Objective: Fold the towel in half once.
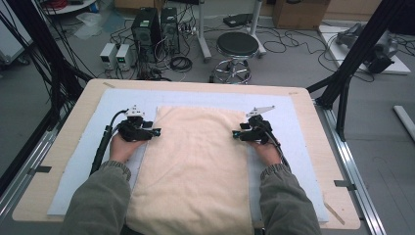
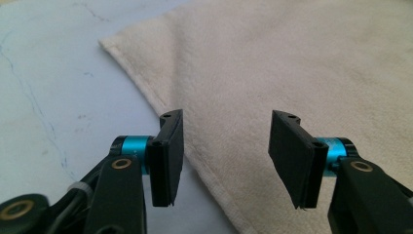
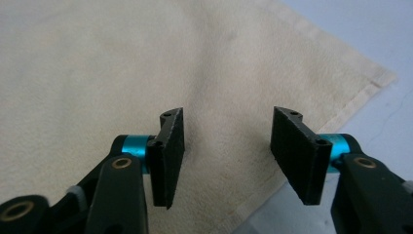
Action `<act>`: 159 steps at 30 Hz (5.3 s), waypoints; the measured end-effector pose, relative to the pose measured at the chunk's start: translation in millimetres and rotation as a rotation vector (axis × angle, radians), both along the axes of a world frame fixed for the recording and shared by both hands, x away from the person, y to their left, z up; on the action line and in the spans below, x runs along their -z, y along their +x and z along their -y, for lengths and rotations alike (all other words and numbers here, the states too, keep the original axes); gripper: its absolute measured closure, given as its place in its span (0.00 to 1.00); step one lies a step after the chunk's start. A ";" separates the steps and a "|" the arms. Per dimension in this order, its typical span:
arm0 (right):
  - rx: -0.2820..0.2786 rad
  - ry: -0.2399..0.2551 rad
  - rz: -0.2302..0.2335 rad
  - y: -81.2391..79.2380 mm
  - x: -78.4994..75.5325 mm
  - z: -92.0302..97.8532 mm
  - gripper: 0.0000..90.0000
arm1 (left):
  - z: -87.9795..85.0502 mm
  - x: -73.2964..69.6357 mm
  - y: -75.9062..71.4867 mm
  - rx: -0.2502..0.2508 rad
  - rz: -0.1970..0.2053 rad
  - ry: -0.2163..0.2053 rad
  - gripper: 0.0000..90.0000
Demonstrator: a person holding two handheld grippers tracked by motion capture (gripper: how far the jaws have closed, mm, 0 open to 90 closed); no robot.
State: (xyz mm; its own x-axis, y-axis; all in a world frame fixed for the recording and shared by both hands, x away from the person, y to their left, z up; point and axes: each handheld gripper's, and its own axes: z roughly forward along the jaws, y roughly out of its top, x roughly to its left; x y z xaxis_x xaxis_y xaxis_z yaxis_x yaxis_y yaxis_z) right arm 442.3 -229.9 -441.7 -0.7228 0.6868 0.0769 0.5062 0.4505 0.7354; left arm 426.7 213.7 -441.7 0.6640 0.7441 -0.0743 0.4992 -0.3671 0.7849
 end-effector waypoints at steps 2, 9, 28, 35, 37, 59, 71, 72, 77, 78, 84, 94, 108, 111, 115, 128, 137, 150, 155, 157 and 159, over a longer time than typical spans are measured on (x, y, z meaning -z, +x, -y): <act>0.006 -0.008 0.006 0.3 0.8 0.0 0.57 | 2.3 3.6 -0.7 -0.002 0.001 0.021 0.56; 0.025 -0.036 -0.001 0.0 -1.4 -1.6 0.73 | 5.7 2.5 -2.7 -0.001 0.005 0.034 0.69; -0.049 0.016 -0.041 -7.0 -14.9 -1.0 0.93 | -0.9 -13.5 -10.9 0.064 -0.007 -0.019 0.94; -0.088 0.062 0.002 -18.7 -35.6 5.3 0.93 | -10.5 -31.3 -22.5 0.082 0.030 -0.064 0.95; -0.098 0.067 0.010 -23.3 -41.6 6.6 0.93 | -12.3 -36.6 -27.2 0.091 0.042 -0.072 0.95; -0.297 0.100 0.067 -131.7 -72.2 5.7 0.92 | -31.6 -44.9 -125.7 0.225 0.147 -0.076 0.94; -0.286 0.137 0.032 -158.4 -43.0 15.9 0.70 | -35.4 -34.3 -160.3 0.243 0.124 -0.040 0.73; -0.273 0.148 0.035 -157.3 -43.0 17.6 0.68 | -35.3 -35.0 -158.0 0.237 0.122 -0.047 0.70; -0.224 0.130 0.054 -143.9 -41.2 19.8 0.63 | -29.7 -34.6 -140.5 0.215 0.129 -0.059 0.64; -0.216 0.123 0.053 -141.6 -40.1 19.1 0.62 | -28.0 -33.3 -134.3 0.211 0.126 -0.058 0.63; -0.180 0.091 0.041 -118.5 -25.1 11.8 0.59 | -24.0 -20.8 -107.6 0.156 0.080 -0.059 0.59; -0.196 0.049 -0.037 -100.6 -0.9 1.0 0.65 | -21.3 0.5 -88.2 0.139 -0.019 -0.023 0.58; -0.234 0.073 -0.020 -108.0 -9.6 2.8 0.88 | -20.5 -9.3 -96.6 0.176 0.003 -0.039 0.91; -0.236 0.082 -0.007 -108.8 -14.6 4.4 0.89 | -22.8 -16.0 -99.2 0.174 0.028 -0.054 0.91; -0.237 0.085 0.009 -110.4 -23.7 5.5 0.90 | -25.0 -22.9 -101.9 0.172 0.046 -0.078 0.91; -0.258 0.132 0.057 -123.3 -47.4 10.1 0.90 | -31.7 -40.7 -118.0 0.181 0.114 -0.117 0.92; -0.306 0.138 0.118 -153.9 -66.3 8.4 0.90 | -36.1 -51.9 -146.8 0.221 0.154 -0.121 0.93; -0.395 0.135 0.128 -218.1 -70.5 8.9 0.90 | -44.9 -50.6 -223.6 0.344 0.157 -0.084 0.92; -0.429 0.142 0.108 -240.6 -64.5 12.2 0.81 | -49.2 -51.2 -241.9 0.383 0.144 -0.101 0.81; -0.412 0.151 0.112 -239.0 -64.2 15.8 0.78 | -51.0 -51.8 -238.6 0.361 0.145 -0.110 0.77; -0.384 0.160 0.104 -230.9 -63.1 18.7 0.75 | -51.7 -50.7 -231.4 0.339 0.148 -0.115 0.74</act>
